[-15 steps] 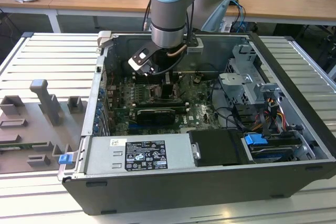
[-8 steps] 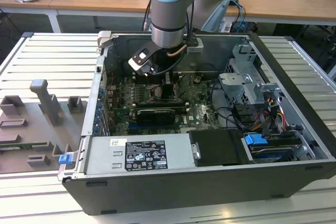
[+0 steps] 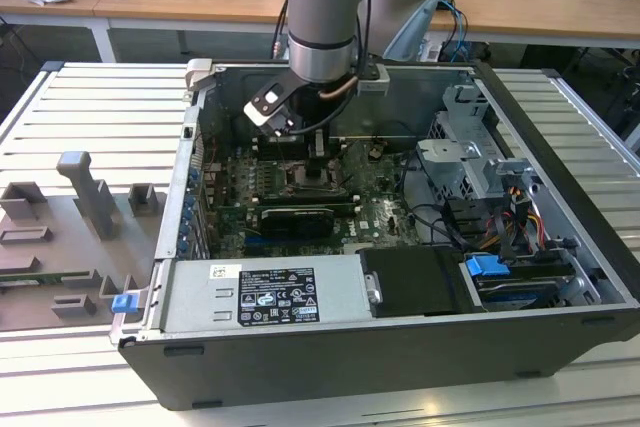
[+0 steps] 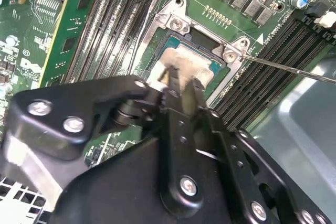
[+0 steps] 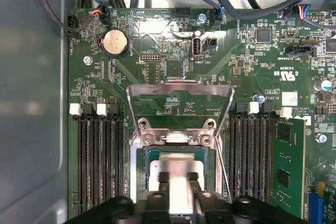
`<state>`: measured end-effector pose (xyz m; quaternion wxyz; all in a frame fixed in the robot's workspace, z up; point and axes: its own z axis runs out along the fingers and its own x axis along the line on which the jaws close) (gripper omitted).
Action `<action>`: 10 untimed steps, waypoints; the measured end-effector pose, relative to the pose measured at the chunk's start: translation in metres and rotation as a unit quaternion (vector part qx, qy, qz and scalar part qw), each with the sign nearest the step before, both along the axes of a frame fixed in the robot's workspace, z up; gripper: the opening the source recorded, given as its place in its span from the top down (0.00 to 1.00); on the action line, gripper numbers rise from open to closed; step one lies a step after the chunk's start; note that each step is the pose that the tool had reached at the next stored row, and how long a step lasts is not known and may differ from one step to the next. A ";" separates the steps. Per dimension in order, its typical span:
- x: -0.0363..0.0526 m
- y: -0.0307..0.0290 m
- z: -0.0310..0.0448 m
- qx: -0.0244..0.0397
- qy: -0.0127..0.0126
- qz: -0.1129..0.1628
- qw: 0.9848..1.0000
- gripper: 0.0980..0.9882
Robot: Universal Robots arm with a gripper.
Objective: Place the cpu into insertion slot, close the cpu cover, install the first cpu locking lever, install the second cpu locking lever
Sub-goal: 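Place the cpu into insertion slot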
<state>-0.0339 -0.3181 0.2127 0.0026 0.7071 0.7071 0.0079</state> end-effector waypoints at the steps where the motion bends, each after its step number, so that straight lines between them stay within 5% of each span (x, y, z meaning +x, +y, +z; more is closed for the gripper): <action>1: 0.0000 0.0000 0.0003 0.000 0.000 0.000 1.000 0.85; 3: 0.0000 0.0000 0.0010 0.000 0.000 0.000 1.000 0.99; 10: 0.0000 0.0000 0.0044 0.000 0.000 0.000 1.000 0.99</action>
